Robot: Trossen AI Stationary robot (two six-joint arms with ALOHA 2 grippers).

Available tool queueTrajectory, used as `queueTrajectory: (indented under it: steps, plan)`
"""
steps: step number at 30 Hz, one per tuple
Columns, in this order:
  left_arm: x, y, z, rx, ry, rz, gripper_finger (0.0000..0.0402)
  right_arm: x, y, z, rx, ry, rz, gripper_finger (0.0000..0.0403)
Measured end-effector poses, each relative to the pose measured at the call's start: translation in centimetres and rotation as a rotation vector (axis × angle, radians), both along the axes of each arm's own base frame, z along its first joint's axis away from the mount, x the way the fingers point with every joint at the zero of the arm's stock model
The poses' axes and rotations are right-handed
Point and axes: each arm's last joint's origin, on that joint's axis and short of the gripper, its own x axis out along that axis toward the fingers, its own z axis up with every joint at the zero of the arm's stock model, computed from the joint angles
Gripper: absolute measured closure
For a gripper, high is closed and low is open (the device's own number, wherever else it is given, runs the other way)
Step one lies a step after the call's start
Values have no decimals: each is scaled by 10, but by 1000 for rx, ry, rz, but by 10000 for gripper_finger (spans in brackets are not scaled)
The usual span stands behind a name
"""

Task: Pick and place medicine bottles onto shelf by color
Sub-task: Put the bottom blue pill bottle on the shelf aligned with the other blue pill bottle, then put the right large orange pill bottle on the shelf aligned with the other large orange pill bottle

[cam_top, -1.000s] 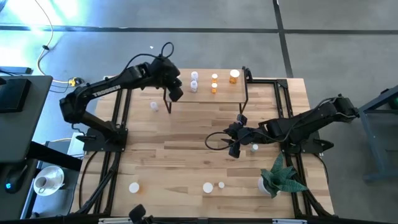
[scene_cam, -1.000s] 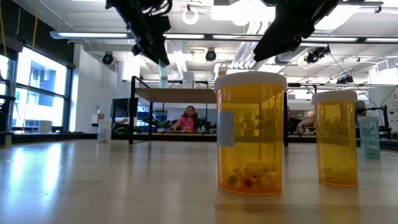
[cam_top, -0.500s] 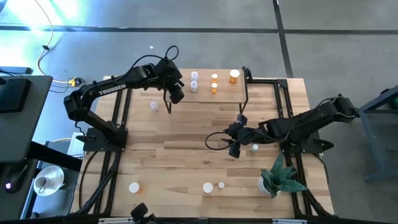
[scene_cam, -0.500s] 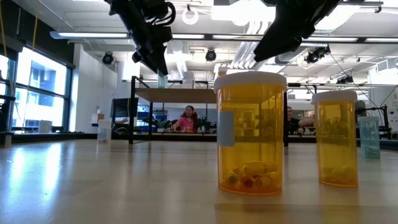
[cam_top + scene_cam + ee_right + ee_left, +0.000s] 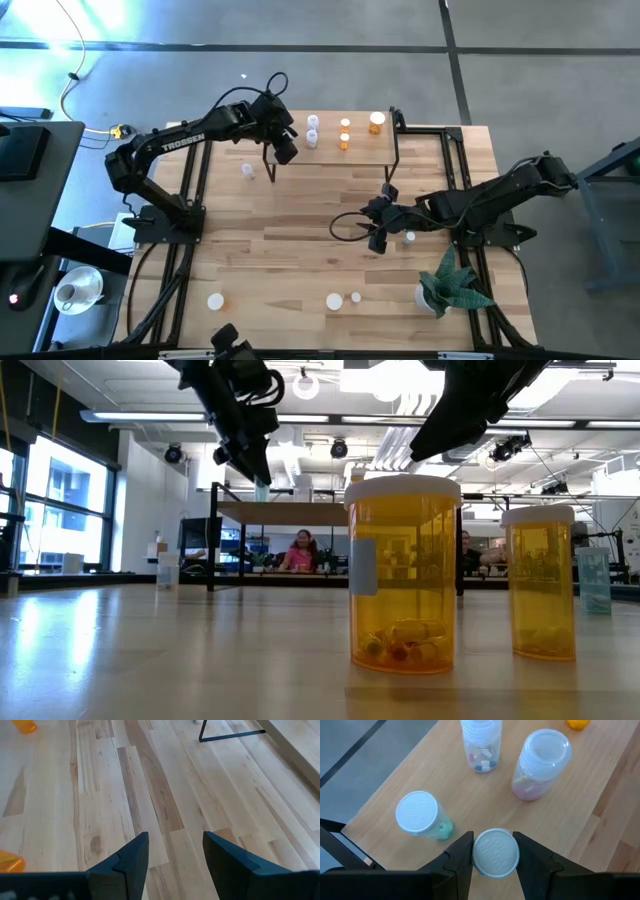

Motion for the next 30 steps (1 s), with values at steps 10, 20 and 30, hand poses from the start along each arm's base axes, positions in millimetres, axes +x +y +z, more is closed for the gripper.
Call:
queueTrajectory:
  steps: [10,20,30]
  plan:
    - [0,1,0,3,0,3,281,0,0,0,1,0,0,224]
    - [-1,2,-2,-2,7,6,242,0,0,0,0,0,0,224]
    - [-1,2,-1,15,8,15,205,0,0,0,0,0,0,224]
